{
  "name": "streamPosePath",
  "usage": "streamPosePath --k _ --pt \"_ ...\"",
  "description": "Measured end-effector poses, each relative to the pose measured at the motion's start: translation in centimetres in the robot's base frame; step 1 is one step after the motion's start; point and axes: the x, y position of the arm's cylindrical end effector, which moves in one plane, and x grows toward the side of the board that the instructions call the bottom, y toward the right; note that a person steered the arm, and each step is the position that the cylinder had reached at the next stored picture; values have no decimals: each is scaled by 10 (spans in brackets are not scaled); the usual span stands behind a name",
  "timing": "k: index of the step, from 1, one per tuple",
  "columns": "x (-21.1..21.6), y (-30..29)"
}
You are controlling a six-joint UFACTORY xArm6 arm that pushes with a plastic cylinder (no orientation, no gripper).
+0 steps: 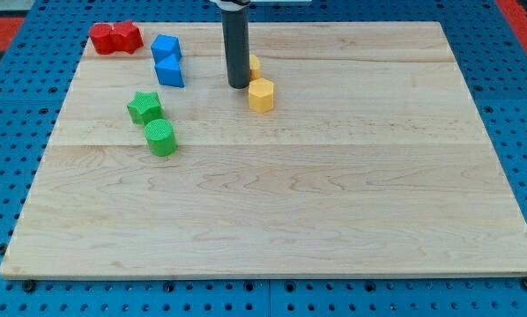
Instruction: Put the blue triangle to the right of the blue cube
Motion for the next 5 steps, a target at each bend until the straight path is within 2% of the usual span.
streamPosePath --k 1,2,3,4,5 --pt "19 -46" --pt "19 -106" --pt "0 -114" --pt "-23 -78" --pt "-35 -67"
